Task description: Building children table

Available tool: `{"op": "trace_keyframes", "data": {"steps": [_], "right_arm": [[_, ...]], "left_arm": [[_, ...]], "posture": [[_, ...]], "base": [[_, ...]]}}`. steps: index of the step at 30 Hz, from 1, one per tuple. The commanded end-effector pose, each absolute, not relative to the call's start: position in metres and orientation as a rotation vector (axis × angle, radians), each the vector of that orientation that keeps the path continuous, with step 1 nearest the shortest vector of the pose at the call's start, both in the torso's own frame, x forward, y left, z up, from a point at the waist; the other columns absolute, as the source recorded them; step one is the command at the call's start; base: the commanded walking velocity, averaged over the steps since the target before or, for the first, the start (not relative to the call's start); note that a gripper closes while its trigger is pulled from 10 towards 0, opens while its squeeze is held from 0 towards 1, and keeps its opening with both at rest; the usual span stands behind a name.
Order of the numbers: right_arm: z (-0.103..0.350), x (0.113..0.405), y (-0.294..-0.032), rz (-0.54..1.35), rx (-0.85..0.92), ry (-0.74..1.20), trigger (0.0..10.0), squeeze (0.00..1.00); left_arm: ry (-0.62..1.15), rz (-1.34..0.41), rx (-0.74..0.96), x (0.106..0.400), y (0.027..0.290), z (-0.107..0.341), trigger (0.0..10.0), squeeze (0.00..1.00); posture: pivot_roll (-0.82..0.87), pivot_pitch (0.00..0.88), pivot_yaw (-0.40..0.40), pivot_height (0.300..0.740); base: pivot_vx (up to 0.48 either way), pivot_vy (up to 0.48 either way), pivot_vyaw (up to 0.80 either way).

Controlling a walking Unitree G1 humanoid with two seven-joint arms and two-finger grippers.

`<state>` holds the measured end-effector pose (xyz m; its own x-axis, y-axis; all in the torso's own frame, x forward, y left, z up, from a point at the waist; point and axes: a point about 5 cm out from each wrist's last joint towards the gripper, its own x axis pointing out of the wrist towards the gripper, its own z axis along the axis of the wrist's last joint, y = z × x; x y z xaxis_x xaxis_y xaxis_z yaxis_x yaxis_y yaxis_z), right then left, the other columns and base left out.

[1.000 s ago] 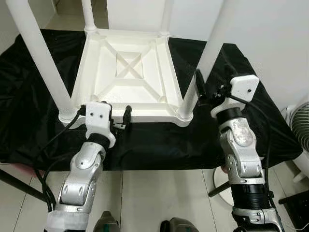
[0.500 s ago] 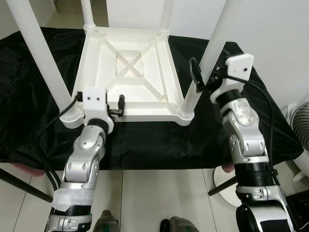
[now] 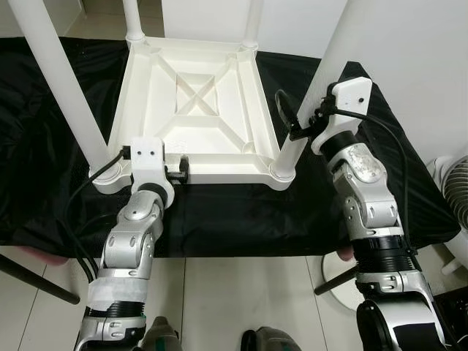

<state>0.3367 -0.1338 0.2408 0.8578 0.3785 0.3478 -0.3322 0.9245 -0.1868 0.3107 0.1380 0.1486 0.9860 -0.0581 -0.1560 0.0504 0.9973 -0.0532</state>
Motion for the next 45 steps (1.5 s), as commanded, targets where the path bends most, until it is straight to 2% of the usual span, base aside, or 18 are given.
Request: {"op": "trace_keyframes", "data": {"steps": [1,2,6,7,8,9,17,24,29,30,33,37,39,42,45], "right_arm": [[0.241,0.337,-0.130,0.399,-0.123,-0.377,4.4,0.00],[0.240,0.337,-0.130,0.406,-0.134,-0.370,3.9,0.00],[0.237,0.337,-0.129,0.412,-0.149,-0.352,4.1,0.00],[0.235,0.337,-0.129,0.410,-0.155,-0.342,1.3,0.00],[0.235,0.337,-0.129,0.410,-0.155,-0.342,1.3,0.00],[0.234,0.337,-0.129,0.409,-0.155,-0.335,0.0,0.00],[0.239,0.335,-0.129,0.388,-0.110,-0.348,0.0,0.00],[0.257,0.329,-0.144,0.266,0.012,-0.439,0.0,0.00],[0.262,0.314,-0.192,0.006,0.124,-0.508,0.0,0.00],[0.262,0.314,-0.192,0.006,0.124,-0.508,0.0,0.00],[0.256,0.309,-0.210,-0.099,0.103,-0.502,0.0,0.00],[0.249,0.307,-0.221,-0.162,0.096,-0.484,0.0,0.00],[0.242,0.306,-0.229,-0.218,0.108,-0.466,0.0,0.00],[0.238,0.306,-0.233,-0.246,0.113,-0.454,0.0,0.00],[0.227,0.306,-0.238,-0.282,0.157,-0.425,0.0,0.00]], "left_arm": [[0.228,0.064,-0.039,0.311,0.143,0.137,10.0,0.00],[0.246,0.079,-0.048,0.313,0.144,0.135,10.0,0.00],[0.263,0.096,-0.068,0.316,0.145,0.134,10.0,0.00],[0.260,0.105,-0.087,0.318,0.146,0.135,10.0,0.00],[0.260,0.105,-0.087,0.318,0.146,0.135,10.0,0.00],[0.255,0.107,-0.095,0.320,0.146,0.135,10.0,0.00],[0.287,0.136,-0.057,0.335,0.153,0.131,10.0,0.00],[0.287,0.184,0.024,0.342,0.175,0.132,10.0,0.00],[0.237,0.215,0.072,0.348,0.211,0.151,10.0,0.00],[0.237,0.215,0.072,0.348,0.211,0.151,10.0,0.00],[0.192,0.234,0.082,0.354,0.222,0.169,10.0,0.00],[0.141,0.243,0.095,0.359,0.227,0.188,10.0,0.00],[0.072,0.254,0.137,0.363,0.230,0.215,10.0,0.00],[0.035,0.259,0.136,0.365,0.230,0.231,10.0,0.00],[-0.049,0.274,0.219,0.364,0.224,0.265,10.0,0.00]], "posture": [[0.06,0.068,-0.075,0.740],[0.06,0.066,-0.076,0.740],[0.06,0.064,-0.077,0.740],[0.05,0.062,-0.079,0.740],[0.05,0.062,-0.079,0.740],[0.05,0.063,-0.079,0.740],[0.05,0.068,-0.084,0.740],[0.04,0.085,-0.058,0.740],[0.05,0.094,-0.043,0.740],[0.05,0.094,-0.043,0.740],[0.05,0.094,-0.039,0.740],[0.05,0.093,-0.038,0.740],[0.06,0.092,-0.037,0.740],[0.06,0.093,-0.037,0.740],[0.06,0.094,-0.041,0.740]], "base": [[0.000,0.000,0.00],[0.000,0.000,0.00],[0.000,0.000,0.00],[0.000,0.000,0.00],[0.000,0.000,0.00],[0.000,0.000,0.00],[0.000,0.000,0.00],[0.000,0.000,0.00],[0.000,0.000,0.00],[0.000,0.000,0.00],[0.000,0.000,0.00],[0.000,0.000,0.00],[0.000,0.000,0.00],[0.000,0.000,0.00],[0.000,0.000,0.00]]}}
